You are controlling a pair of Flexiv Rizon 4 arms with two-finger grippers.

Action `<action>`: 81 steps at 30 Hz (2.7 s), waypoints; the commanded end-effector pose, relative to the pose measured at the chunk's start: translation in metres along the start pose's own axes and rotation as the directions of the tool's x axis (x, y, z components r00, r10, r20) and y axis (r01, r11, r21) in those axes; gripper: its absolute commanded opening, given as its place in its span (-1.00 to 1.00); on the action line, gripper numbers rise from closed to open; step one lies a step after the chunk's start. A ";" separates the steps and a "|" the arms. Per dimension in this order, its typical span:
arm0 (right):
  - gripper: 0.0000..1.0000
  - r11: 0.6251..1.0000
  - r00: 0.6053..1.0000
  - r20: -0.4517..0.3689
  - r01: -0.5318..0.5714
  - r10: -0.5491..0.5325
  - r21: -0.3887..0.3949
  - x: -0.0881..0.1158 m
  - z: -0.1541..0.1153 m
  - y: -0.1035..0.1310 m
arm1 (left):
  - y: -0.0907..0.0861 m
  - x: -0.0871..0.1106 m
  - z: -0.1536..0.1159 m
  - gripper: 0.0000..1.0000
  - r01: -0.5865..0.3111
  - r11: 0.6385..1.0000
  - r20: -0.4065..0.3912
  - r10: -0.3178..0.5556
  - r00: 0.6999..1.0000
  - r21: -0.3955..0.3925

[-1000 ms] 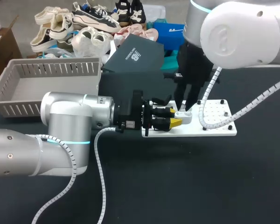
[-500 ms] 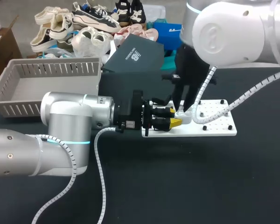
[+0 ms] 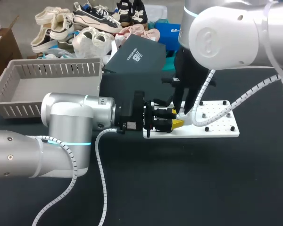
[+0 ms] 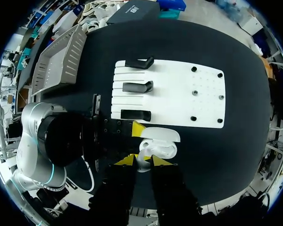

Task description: Pick up each earbud case from the left stands, insert the matching earbuds, close the lid, and place the case in the box.

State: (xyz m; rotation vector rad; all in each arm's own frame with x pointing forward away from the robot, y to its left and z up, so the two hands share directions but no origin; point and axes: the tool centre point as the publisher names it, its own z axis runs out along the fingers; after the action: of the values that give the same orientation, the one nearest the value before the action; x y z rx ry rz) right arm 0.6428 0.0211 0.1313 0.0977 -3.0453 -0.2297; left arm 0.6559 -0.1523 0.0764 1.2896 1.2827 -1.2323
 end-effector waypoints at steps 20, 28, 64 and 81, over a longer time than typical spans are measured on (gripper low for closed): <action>-1.00 1.000 1.000 0.000 -0.014 0.014 -0.005 -0.006 0.005 -0.001 | 0.001 0.001 0.000 -1.00 0.000 1.000 0.001 0.000 1.000 0.004; -1.00 1.000 1.000 0.002 -0.015 0.015 0.000 -0.009 0.007 -0.001 | 0.001 0.001 0.000 -1.00 0.000 1.000 0.001 0.000 1.000 0.004; -0.08 1.000 0.998 0.062 -0.002 0.002 0.011 0.003 -0.009 -0.008 | 0.001 0.001 0.000 -1.00 0.000 1.000 0.001 0.000 1.000 0.004; 1.00 0.929 0.909 0.214 -0.369 0.358 0.010 -0.041 -0.011 -0.056 | 0.001 0.001 0.000 -1.00 0.000 1.000 0.001 0.000 1.000 0.004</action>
State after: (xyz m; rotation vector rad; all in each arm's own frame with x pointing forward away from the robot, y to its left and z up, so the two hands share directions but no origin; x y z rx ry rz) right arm 0.6871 -0.0317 0.1359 -0.5054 -3.1711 -0.1510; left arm 0.6560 -0.1523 0.0763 1.2898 1.2819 -1.2331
